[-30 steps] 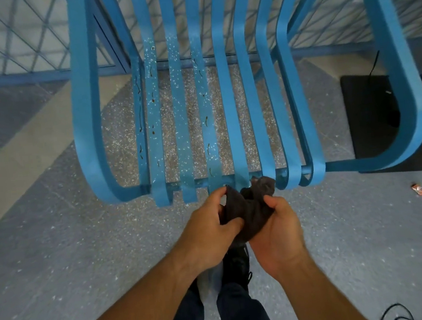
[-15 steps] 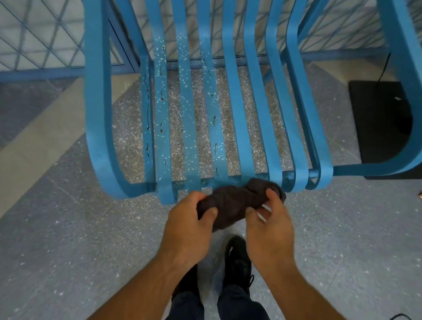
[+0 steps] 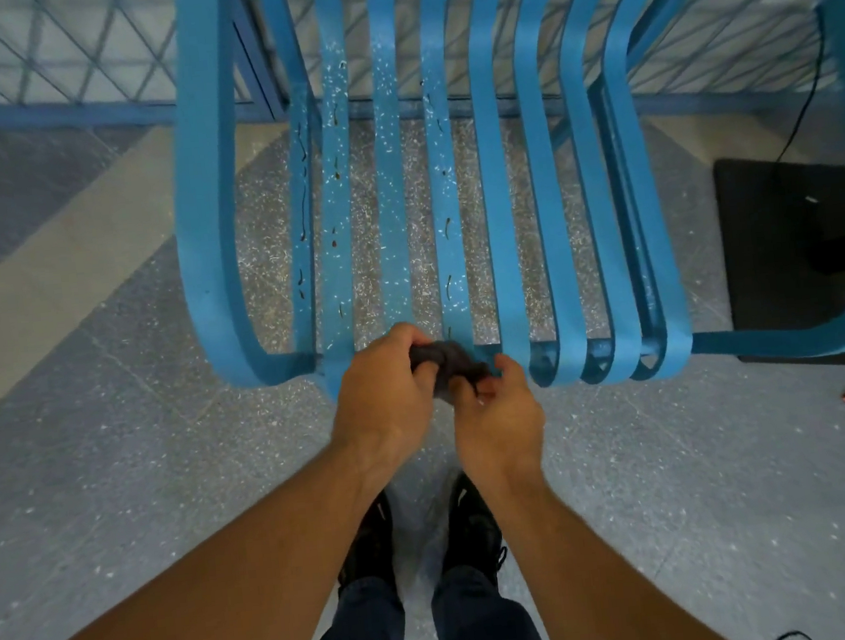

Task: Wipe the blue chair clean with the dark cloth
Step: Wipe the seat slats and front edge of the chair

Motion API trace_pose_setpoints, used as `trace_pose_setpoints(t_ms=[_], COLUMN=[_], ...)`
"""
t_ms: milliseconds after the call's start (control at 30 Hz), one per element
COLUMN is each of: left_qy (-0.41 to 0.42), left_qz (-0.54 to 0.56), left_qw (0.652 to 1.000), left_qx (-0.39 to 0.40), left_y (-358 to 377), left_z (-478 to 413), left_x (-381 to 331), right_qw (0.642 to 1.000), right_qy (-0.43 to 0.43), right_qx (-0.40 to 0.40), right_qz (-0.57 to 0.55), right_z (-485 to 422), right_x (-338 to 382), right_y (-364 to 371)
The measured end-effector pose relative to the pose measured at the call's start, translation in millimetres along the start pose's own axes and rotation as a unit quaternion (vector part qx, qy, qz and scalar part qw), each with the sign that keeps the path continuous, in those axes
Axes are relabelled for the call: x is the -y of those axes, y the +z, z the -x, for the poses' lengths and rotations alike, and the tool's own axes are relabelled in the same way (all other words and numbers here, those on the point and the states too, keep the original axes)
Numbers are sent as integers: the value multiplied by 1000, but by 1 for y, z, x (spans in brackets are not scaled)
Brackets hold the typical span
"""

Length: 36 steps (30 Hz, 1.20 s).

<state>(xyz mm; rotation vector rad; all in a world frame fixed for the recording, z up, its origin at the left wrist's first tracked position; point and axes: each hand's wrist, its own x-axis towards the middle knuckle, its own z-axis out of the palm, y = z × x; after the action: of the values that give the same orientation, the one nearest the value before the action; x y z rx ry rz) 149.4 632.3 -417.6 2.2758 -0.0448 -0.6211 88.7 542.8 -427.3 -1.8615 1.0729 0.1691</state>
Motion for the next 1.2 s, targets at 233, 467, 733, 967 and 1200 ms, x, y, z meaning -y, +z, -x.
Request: trace_pose_setpoints(t_ms=[233,467,733,967,1200], left_qy=[-31,-60,-31,-24,-4], left_qz=[17,-25,-10,1,3], left_qw=[999,997,999,990,983], left_qx=[-8,-44,-41,-136,-184], left_y=[-2,-4,-13,-26,-29], left_z=[-12,-23,-16,-21,-41], left_x=[-1,-4,2,0,-1], right_qw=[990,962,996,989,986], right_qy=[-85,-180,-41,-88,-42], right_qx=[-97,-97,-60,-37,60], right_qz=[48,179,61,114,152], right_z=[-24,-35,-12,-51,-93], right_x=[12,20,9,34,58], right_y=[10,-5,34,45,34])
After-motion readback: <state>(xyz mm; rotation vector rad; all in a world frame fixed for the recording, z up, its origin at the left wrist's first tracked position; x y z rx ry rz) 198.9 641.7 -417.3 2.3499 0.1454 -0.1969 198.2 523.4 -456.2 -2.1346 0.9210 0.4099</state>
